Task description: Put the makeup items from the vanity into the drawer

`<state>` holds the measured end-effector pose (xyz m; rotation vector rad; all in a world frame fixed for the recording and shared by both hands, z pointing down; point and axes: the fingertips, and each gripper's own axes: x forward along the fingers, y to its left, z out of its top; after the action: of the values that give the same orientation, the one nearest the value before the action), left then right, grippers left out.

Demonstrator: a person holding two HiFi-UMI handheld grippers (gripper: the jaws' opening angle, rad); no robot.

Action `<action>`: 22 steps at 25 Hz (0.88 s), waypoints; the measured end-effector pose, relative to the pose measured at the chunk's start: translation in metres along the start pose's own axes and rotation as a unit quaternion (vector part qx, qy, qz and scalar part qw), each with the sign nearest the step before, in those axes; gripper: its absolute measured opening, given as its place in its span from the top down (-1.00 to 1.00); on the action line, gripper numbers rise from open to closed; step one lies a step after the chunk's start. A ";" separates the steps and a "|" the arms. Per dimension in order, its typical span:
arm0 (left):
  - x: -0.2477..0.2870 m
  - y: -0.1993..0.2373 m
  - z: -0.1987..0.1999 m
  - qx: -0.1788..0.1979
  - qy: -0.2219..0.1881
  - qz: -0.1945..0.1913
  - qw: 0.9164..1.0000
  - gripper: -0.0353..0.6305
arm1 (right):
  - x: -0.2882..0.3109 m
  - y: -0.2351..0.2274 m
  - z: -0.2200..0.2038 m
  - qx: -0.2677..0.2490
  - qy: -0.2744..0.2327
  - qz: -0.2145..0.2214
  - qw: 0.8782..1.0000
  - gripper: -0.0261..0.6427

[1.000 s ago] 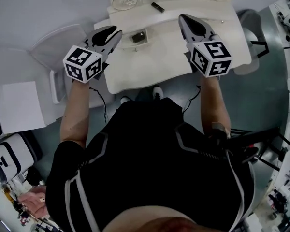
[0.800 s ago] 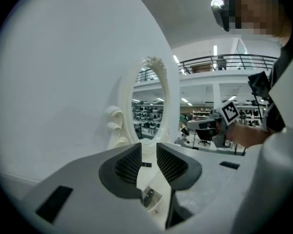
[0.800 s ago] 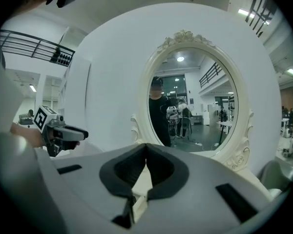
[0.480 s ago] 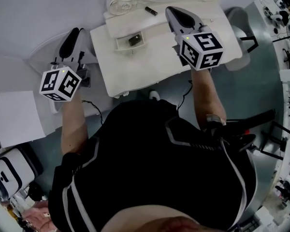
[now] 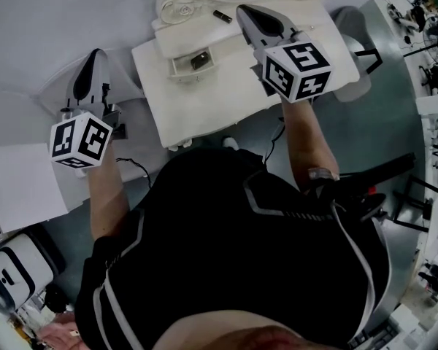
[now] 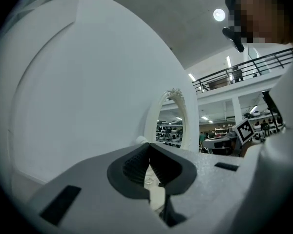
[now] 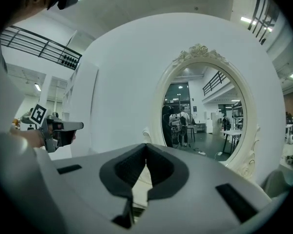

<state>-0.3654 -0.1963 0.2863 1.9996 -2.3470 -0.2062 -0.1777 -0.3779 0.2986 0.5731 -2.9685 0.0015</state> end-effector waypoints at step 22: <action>-0.002 0.007 0.013 0.027 0.015 0.035 0.999 0.88 | 0.005 0.004 0.000 -0.020 0.018 -0.007 1.000 0.91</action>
<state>-0.3732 -0.1923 0.2740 1.9243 -2.4255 -0.1096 -0.1840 -0.3758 0.2993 0.5840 -2.9229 -0.0479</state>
